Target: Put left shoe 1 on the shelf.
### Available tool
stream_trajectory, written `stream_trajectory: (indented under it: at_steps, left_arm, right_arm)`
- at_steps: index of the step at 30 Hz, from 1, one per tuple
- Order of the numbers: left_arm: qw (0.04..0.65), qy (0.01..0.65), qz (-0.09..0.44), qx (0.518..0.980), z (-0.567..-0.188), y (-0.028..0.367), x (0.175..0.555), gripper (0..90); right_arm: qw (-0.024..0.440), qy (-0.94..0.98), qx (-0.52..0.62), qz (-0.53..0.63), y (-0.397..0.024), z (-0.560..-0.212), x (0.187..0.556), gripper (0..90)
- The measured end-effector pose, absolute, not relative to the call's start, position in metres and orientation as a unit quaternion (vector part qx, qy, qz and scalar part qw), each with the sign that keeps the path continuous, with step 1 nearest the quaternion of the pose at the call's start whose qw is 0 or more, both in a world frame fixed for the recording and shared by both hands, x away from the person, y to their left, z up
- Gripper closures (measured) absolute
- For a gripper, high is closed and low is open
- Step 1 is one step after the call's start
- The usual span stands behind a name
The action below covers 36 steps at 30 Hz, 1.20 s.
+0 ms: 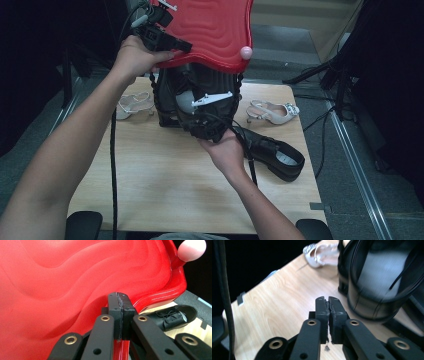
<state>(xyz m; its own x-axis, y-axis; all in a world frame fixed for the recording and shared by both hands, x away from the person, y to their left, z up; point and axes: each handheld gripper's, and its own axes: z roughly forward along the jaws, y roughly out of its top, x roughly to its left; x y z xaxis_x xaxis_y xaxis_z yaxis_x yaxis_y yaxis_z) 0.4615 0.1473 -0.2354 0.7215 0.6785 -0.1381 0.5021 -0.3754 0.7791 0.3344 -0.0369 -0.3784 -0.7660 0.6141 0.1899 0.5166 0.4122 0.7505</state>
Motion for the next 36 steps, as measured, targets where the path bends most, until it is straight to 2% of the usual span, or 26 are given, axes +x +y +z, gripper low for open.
stream_trajectory:
  at_steps: [3, 8, 10, 13, 18, 36]
  left_arm:
    - [0.429, 0.356, 0.104, 0.824, -0.236, 0.147, 0.462, 90.0]
    - [0.430, 0.357, 0.102, 0.823, -0.236, 0.148, 0.461, 90.0]
    - [0.429, 0.360, 0.100, 0.822, -0.236, 0.148, 0.461, 90.0]
    - [0.429, 0.361, 0.099, 0.822, -0.236, 0.148, 0.461, 90.0]
    - [0.430, 0.363, 0.096, 0.821, -0.236, 0.149, 0.461, 90.0]
    - [0.437, 0.363, 0.098, 0.817, -0.238, 0.150, 0.460, 90.0]
  right_arm:
    - [0.049, 0.846, 0.348, 0.402, -0.035, -0.396, 0.339, 90.0]
    - [0.075, 0.842, 0.370, 0.385, -0.034, -0.414, 0.354, 90.0]
    - [0.080, 0.834, 0.380, 0.391, -0.034, -0.415, 0.359, 90.0]
    - [0.063, 0.831, 0.384, 0.398, -0.033, -0.414, 0.362, 90.0]
    - [0.079, 0.828, 0.384, 0.400, -0.027, -0.409, 0.364, 90.0]
    - [0.098, 0.813, 0.389, 0.422, 0.014, -0.402, 0.407, 90.0]
